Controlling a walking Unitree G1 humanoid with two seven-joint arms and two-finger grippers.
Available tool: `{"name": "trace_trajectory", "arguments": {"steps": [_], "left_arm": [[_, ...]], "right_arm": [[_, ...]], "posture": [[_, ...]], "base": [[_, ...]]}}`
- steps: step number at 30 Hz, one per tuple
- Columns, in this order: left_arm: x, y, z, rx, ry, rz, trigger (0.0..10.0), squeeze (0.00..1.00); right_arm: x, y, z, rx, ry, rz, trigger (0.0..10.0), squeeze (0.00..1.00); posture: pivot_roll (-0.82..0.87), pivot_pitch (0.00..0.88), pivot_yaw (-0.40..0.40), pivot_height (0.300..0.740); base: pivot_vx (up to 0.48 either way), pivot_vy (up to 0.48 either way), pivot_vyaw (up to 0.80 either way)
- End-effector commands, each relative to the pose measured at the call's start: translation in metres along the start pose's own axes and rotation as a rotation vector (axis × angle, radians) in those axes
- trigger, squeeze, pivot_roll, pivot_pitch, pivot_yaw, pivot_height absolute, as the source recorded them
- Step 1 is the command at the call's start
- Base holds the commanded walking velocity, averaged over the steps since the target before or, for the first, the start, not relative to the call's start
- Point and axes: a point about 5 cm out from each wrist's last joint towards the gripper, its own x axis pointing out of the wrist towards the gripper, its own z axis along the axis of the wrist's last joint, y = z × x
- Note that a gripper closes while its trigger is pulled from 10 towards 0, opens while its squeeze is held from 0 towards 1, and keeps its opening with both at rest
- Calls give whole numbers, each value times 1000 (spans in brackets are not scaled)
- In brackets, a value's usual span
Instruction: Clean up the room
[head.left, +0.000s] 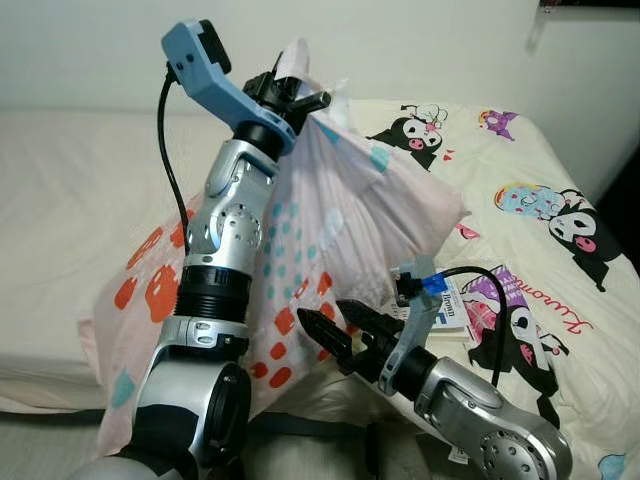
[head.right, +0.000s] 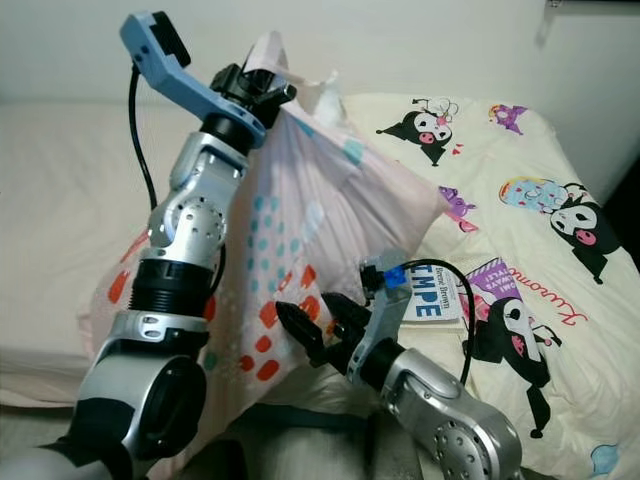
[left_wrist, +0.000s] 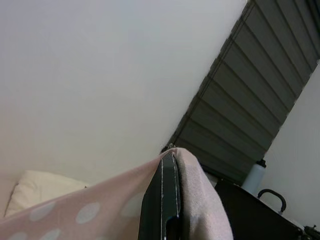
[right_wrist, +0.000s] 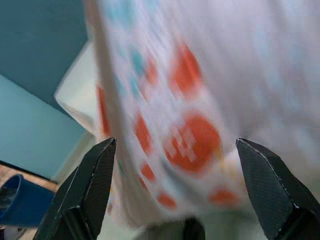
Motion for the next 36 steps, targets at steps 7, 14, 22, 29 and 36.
{"name": "trace_trajectory", "arguments": {"steps": [7, 14, 22, 29, 36], "left_arm": [[4, -8, 10, 11, -57, -38, 0, 0], [5, -10, 10, 6, -59, -45, 0, 0], [4, -15, 12, -4, -70, -59, 0, 0], [3, -20, 16, -6, -81, -69, 0, 0], [3, -23, 17, -10, -83, -77, 0, 0]], "right_arm": [[-9, -17, -9, 48, 16, -154, 10000, 1000], [-7, -24, 5, 42, -88, -167, 10000, 1000], [11, -41, 20, 40, -159, -165, 10000, 1000], [19, -60, 13, 55, -119, -243, 10000, 1000], [26, -57, 12, 34, -152, -66, 10000, 1000]], "posture": [[-221, 111, 42, 606], [-218, 112, 44, 606], [-189, 109, 46, 606], [-168, 113, 40, 606], [-153, 116, 44, 606]], "base": [[0, 0, 0], [0, 0, 0], [0, 0, 0], [0, 0, 0], [0, 0, 0]]}}
